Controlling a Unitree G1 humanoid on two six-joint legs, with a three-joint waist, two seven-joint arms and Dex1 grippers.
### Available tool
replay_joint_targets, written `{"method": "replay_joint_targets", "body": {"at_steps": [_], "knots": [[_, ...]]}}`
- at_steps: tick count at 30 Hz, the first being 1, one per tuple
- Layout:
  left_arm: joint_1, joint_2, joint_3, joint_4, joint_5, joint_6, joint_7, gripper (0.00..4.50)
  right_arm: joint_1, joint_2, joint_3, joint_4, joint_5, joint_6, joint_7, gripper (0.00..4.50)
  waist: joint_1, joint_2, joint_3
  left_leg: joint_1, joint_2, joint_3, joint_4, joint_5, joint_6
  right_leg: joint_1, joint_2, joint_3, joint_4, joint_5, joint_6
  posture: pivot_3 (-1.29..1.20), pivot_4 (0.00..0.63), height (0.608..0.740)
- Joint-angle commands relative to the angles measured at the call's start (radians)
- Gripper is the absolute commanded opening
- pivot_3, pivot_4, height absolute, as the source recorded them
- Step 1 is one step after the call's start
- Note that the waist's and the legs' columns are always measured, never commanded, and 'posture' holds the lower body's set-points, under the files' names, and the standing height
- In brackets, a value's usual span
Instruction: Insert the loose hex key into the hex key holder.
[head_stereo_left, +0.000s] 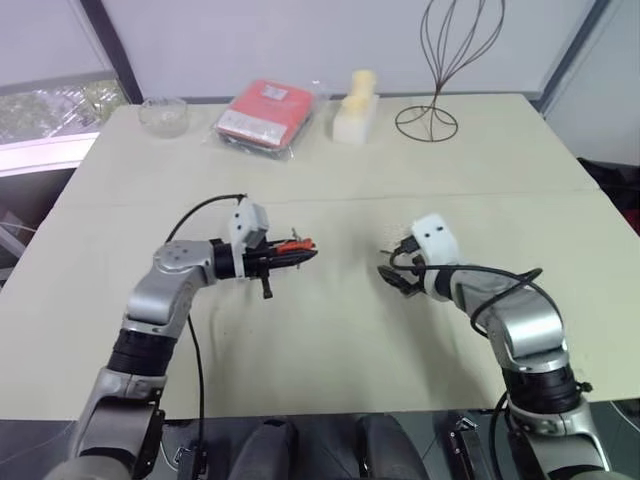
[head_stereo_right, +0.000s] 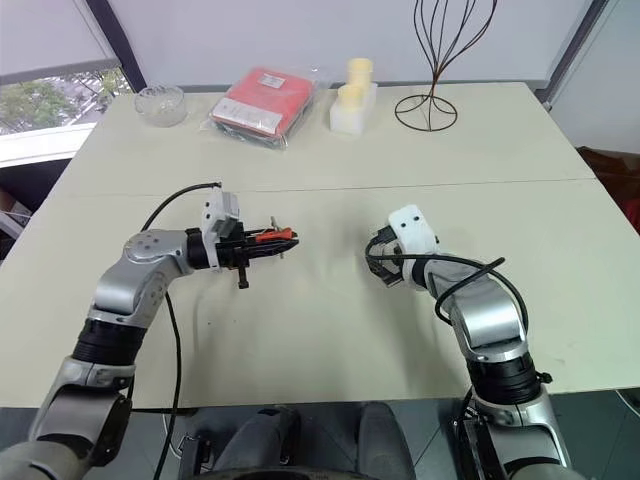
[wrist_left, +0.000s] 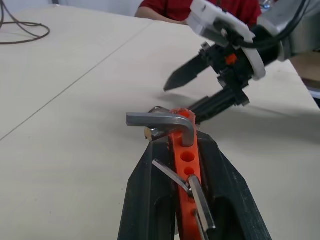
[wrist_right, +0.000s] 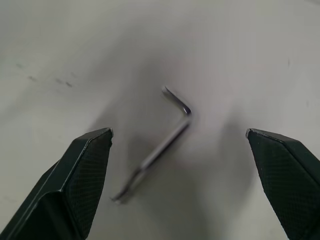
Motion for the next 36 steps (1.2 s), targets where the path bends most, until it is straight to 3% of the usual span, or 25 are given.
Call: {"method": "replay_joint_targets", "body": {"at_steps": [1,2,5,11,12,18,21,24,27,36], "knots": [[0.005,-0.004,0.000,-0.047,-0.015,0.001,0.016,0.00,-0.005,0.017,0.008,0.004,-0.007,-0.015,-0.032,4.44,0.001,0.000,0.000,0.000,0.000,0.000,0.000,0.000,0.000,0.000,0.000,0.000,0.000,0.000,0.000,0.00,0.150,0.740],[0.007,-0.007,0.000,-0.048,-0.016,0.002,0.020,0.00,-0.004,0.021,0.011,0.011,-0.006,-0.016,-0.038,4.44,0.001,0.000,0.000,0.000,0.000,0.000,0.000,0.000,0.000,0.000,0.000,0.000,0.000,0.000,0.000,0.00,0.150,0.740],[0.017,-0.019,0.000,-0.043,-0.014,-0.005,0.037,0.00,0.003,0.047,0.034,0.062,-0.017,-0.044,-0.059,3.56,0.000,0.000,-0.001,0.001,0.000,0.000,0.000,0.000,0.000,0.001,0.000,0.000,0.000,0.000,0.000,0.00,0.150,0.740],[0.024,-0.037,0.010,-0.033,-0.008,-0.021,0.068,0.00,0.032,0.036,0.063,0.098,-0.025,-0.069,-0.059,0.38,0.003,-0.002,-0.003,0.004,0.000,0.000,0.001,0.000,0.000,0.004,0.000,0.000,0.000,0.000,0.000,0.00,0.150,0.740],[0.024,-0.038,0.010,-0.032,-0.007,-0.023,0.072,0.00,0.035,0.034,0.062,0.098,-0.022,-0.069,-0.057,0.05,0.004,-0.003,-0.003,0.004,0.000,0.000,0.001,0.000,0.000,0.004,0.000,0.000,0.000,0.000,0.000,0.00,0.150,0.740],[0.025,-0.035,0.007,-0.018,-0.003,-0.034,0.076,0.00,-0.008,0.061,-0.009,0.139,0.002,-0.084,-0.069,0.05,0.005,-0.004,-0.003,0.004,0.000,0.000,0.001,0.000,0.000,0.005,0.000,0.000,-0.001,0.000,0.000,0.00,0.150,0.740],[0.018,-0.020,-0.002,-0.002,0.001,-0.037,0.051,0.00,-0.063,0.135,-0.095,0.164,0.048,-0.190,-0.093,0.05,0.004,-0.004,-0.003,0.004,0.000,0.000,0.001,0.000,0.000,0.005,0.001,0.000,-0.001,0.000,0.000,0.00,0.150,0.740],[-0.018,-0.009,-0.013,0.042,0.009,-0.046,0.015,0.00,-0.150,0.193,-0.167,0.189,0.118,-0.421,-0.043,0.05,-0.001,-0.002,-0.002,0.002,0.000,0.000,0.000,0.000,0.000,0.002,0.001,0.000,0.000,0.000,0.000,0.00,0.150,0.740],[-0.070,-0.008,-0.014,0.088,-0.006,-0.031,-0.028,0.00,-0.230,0.271,-0.242,0.195,0.240,-0.530,0.004,0.05,-0.005,-0.002,-0.002,0.001,0.000,0.000,-0.001,0.000,0.000,0.000,0.001,0.000,0.000,0.000,0.000,0.00,0.150,0.740],[-0.274,-0.047,-0.008,0.211,-0.063,0.025,-0.117,0.00,-0.292,0.402,-0.283,0.158,0.529,-0.564,0.080,0.05,-0.002,-0.002,-0.002,0.000,0.000,-0.001,0.000,0.000,0.000,0.000,0.000,-0.001,0.000,0.001,0.001,0.00,0.150,0.740]]}}
